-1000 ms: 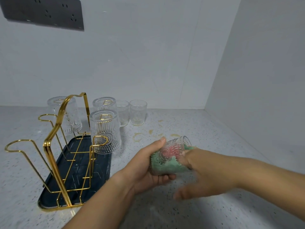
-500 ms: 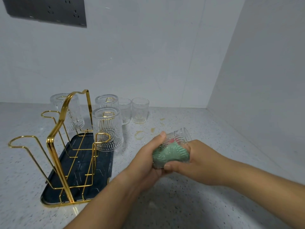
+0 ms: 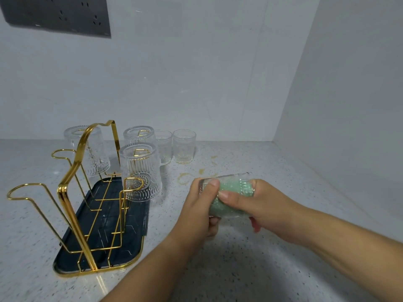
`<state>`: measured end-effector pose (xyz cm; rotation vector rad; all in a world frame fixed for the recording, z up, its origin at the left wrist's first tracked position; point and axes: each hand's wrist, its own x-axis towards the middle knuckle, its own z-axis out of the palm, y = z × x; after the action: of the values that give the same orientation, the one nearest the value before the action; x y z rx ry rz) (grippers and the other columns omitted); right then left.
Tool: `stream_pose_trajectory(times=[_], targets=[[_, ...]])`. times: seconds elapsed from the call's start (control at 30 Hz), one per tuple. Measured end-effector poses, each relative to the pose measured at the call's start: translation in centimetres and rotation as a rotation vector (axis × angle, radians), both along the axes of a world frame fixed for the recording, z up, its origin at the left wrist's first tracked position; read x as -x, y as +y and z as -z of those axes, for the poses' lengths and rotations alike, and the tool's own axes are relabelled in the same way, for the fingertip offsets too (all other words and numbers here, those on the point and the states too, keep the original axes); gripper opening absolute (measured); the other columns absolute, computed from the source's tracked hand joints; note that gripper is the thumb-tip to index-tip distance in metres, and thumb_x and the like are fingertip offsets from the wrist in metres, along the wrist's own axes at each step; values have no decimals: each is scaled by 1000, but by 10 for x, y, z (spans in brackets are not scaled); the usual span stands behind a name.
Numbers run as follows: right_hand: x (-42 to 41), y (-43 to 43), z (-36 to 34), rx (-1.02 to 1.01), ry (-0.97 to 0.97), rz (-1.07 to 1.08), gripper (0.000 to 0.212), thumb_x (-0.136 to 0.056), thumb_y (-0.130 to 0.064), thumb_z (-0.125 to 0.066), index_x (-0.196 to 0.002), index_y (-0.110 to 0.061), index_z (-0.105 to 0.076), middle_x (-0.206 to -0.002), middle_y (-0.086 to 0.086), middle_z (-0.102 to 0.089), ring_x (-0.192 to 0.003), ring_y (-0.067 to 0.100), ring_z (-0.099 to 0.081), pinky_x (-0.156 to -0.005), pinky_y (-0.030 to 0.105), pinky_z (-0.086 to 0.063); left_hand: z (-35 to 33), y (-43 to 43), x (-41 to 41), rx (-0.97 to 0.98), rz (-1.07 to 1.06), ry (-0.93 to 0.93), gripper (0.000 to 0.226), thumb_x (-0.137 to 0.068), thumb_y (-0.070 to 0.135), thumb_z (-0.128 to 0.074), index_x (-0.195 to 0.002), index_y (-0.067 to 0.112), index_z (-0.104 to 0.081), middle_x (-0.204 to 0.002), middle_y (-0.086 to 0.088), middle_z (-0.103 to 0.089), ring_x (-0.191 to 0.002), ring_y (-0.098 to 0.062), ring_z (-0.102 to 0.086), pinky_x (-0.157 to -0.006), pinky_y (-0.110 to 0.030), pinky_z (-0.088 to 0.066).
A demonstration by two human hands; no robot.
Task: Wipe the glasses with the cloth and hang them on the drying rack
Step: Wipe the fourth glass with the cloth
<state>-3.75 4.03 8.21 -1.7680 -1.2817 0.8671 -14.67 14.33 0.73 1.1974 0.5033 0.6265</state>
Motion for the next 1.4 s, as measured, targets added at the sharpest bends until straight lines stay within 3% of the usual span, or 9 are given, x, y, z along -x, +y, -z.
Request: stream_pose_trajectory(times=[0.13,0.27,0.5,0.67,0.8,0.9,1.03,1.23,1.4], targets=[[-6,-3,2,8,-556,-337,25,-95,-53,-62,-106,-31,-69,-99,-17,-74,-96,1,-68,-94,29,-52,-2,12,-1,390,205,-13,63,-79,67,-64,-91,6,-71,-56,-5,-53,-34,-10,-35,-37,-15,-19],[-19,-6,3,-98,-1202,-492,34,-96,-62,-50,-78,-34,-42,-68,-18,-41,-70,3,-41,-99,26,-43,-5,18,6,421,434,133,65,-83,70,-53,-75,8,-69,-62,-13,-58,-29,-6,-33,-28,-10,-18],[-24,-15,-3,115,-283,-185,22,-104,-30,-58,-98,-16,-73,-80,-12,-73,-73,6,-68,-72,24,-56,1,4,-1,161,408,8,83,-87,83,-49,-127,13,-70,-87,-9,-68,-72,-23,-61,-56,-31,-48],[-8,-15,-8,84,28,-238,20,-104,-25,-58,-119,-20,-71,-108,-5,-77,-89,5,-72,-63,26,-52,8,-2,-3,-91,16,-140,50,-80,64,-64,-106,21,-60,-73,-2,-64,-49,-13,-52,-43,-27,-37],[-18,-16,7,88,-1015,-549,34,-101,-47,-51,-134,-39,-53,-133,-20,-59,-131,2,-49,-126,36,-22,-4,2,2,192,147,44,52,-81,66,-62,-70,15,-62,-48,-1,-47,-35,-12,-37,-38,-17,-24],[-28,-14,11,122,-1544,-580,47,-99,-59,-38,-132,-33,-59,-132,-13,-63,-140,14,-45,-125,51,13,-6,10,5,284,330,132,52,-80,69,-58,-73,18,-63,-52,-1,-52,-34,-10,-38,-34,-15,-24],[-28,-8,18,-34,-1298,-492,45,-102,-60,-27,-119,-39,-63,-118,-18,-67,-119,5,-54,-122,39,-21,-3,12,5,300,427,68,70,-84,78,-52,-93,13,-75,-73,-10,-65,-50,-18,-51,-47,-22,-41],[-20,-9,4,87,-89,-157,18,-104,-22,-58,-111,-17,-74,-85,-13,-76,-71,0,-68,-56,18,-49,7,9,-2,31,193,-62,60,-81,66,-68,-122,23,-62,-96,-7,-67,-65,-15,-56,-58,-33,-38],[-16,-1,12,58,-72,-59,17,-102,-32,-61,-109,-26,-76,-82,-8,-73,-64,4,-63,-55,25,-53,8,6,-5,6,48,16,49,-86,66,-63,-104,20,-65,-74,-1,-64,-51,-10,-51,-48,-24,-34]])
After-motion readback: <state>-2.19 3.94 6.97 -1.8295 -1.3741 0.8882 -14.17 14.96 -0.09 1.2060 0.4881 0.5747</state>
